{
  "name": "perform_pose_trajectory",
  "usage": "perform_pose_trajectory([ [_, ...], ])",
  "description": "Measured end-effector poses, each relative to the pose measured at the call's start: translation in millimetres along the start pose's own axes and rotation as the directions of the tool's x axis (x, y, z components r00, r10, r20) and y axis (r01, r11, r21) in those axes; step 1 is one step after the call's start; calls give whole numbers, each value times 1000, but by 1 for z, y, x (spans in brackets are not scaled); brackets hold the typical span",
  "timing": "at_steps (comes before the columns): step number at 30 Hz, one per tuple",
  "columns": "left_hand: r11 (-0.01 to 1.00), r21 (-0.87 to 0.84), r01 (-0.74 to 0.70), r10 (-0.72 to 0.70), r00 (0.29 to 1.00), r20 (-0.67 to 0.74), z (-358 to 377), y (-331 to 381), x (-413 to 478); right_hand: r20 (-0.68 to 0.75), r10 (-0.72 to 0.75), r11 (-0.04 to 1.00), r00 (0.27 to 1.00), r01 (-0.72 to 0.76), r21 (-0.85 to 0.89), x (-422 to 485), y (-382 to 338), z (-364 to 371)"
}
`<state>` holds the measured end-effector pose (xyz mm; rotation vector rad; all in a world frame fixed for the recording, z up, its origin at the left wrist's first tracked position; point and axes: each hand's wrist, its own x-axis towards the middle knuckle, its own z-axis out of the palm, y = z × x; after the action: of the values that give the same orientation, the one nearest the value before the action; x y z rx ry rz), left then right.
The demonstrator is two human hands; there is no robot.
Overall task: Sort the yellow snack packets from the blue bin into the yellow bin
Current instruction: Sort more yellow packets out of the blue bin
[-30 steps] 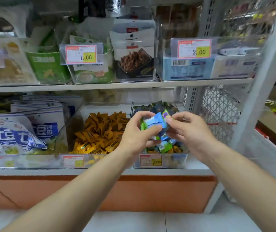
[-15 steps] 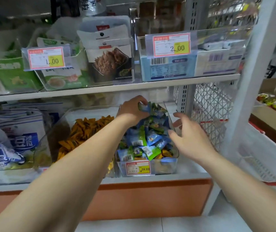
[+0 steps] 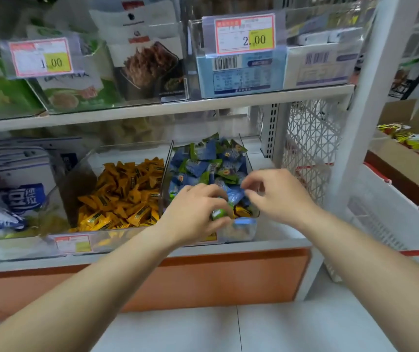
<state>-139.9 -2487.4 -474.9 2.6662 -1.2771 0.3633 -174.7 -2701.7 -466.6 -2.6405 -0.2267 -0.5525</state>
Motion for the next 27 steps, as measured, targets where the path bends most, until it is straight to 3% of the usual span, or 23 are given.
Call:
perform_pose_trajectory([
  [4, 992, -45, 115, -116, 993, -31, -1, -13, -4, 32, -88, 973, 996, 93, -212, 0, -3, 12],
  [9, 970, -117, 212, -218, 975, -46, 4, -7, -5, 245, 82, 964, 966, -14, -267, 2, -9, 19],
  [14, 939, -207, 274, -289, 956, -42, 10, -4, 2, 222, 154, 946, 963, -78, -316, 7, -18, 22],
  [21, 925, -116, 362, -361, 932, 27, 17, 8, 11, 204, 154, 945, 967, -83, -317, 4, -20, 14],
  [27, 883, -188, 431, -431, 901, 44, 18, 13, 15, 114, 145, 983, 983, -130, -129, -1, -17, -10],
])
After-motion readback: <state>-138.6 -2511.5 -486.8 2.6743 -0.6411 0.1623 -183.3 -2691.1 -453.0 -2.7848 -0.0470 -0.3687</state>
